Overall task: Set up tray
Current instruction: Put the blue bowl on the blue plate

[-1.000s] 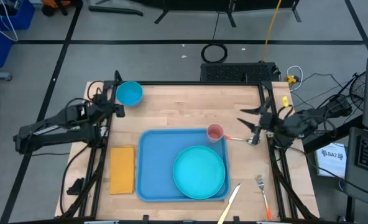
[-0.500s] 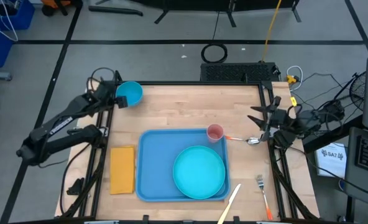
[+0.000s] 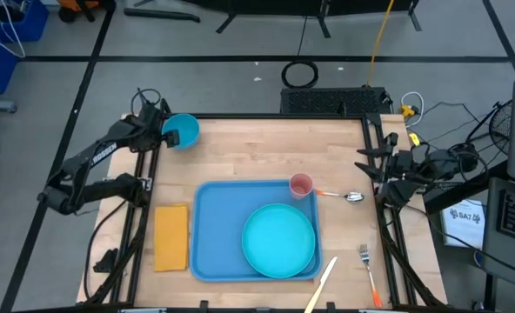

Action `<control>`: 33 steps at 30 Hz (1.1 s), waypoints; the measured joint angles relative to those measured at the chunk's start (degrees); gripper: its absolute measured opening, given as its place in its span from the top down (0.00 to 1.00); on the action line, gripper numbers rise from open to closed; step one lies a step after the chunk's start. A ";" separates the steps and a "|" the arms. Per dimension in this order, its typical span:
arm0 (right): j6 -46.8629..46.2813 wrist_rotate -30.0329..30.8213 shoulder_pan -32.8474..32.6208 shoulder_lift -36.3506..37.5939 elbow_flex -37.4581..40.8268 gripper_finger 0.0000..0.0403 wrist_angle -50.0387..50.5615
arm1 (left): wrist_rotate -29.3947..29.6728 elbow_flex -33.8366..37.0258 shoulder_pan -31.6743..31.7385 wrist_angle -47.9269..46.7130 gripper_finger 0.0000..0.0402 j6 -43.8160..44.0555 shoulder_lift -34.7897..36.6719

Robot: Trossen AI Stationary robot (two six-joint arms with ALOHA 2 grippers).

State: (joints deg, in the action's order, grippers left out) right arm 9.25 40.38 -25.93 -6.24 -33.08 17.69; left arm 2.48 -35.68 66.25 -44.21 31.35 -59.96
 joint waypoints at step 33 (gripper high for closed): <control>-2.96 0.02 0.02 1.95 -0.02 0.59 2.74 | -6.55 0.21 -4.38 4.74 0.98 -10.84 1.85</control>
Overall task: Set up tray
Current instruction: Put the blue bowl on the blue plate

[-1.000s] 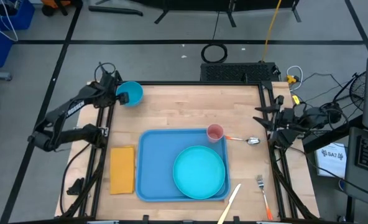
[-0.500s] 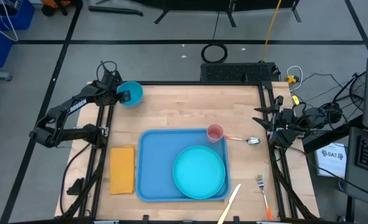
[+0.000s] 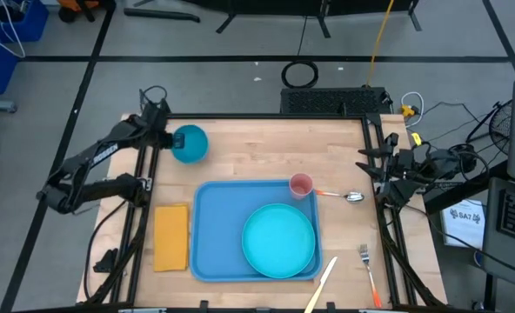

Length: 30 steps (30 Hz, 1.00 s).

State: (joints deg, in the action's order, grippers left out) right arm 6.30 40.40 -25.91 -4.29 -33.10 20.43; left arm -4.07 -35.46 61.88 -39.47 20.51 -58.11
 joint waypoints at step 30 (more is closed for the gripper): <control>-1.13 3.19 -0.02 0.02 0.00 0.59 -1.90 | -3.13 -35.09 -68.49 6.13 0.98 9.68 -31.18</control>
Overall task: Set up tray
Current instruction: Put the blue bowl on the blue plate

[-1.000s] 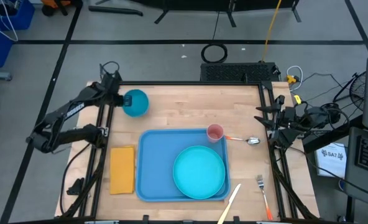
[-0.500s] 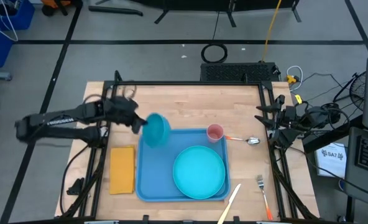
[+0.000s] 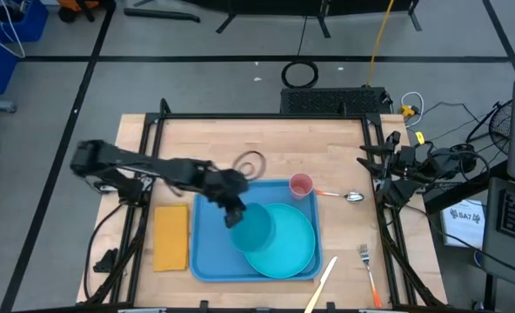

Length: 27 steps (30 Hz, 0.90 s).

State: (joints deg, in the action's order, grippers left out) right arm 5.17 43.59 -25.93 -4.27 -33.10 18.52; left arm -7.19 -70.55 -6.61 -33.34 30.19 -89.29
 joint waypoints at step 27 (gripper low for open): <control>-1.52 -0.15 0.00 0.00 0.00 0.59 1.46 | 0.09 -31.05 0.90 -19.89 0.98 -10.16 -29.79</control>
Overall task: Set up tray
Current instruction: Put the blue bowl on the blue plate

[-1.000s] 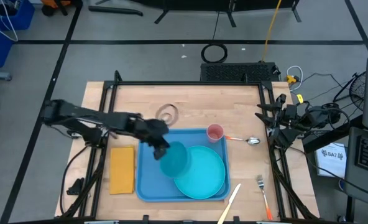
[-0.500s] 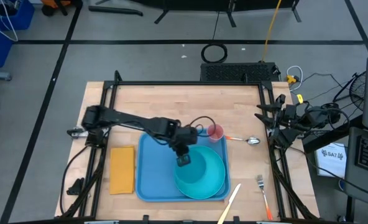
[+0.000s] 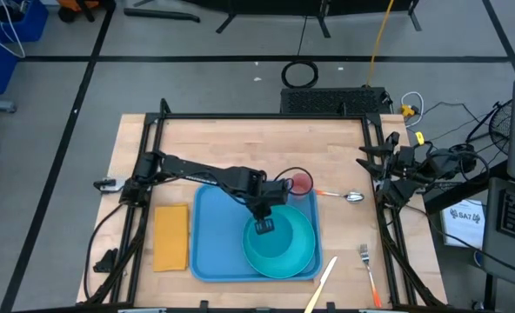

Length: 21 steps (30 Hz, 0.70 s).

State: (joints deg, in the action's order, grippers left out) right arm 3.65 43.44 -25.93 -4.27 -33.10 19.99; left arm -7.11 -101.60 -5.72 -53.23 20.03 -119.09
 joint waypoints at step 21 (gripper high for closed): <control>-0.01 0.00 0.02 -0.02 0.02 0.59 -0.04 | -4.24 0.00 -0.04 5.16 0.98 -0.31 -2.56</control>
State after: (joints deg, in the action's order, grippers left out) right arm 3.64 43.44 -25.91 -4.29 -33.08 19.95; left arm -11.34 -101.60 -5.76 -48.07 19.73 -121.65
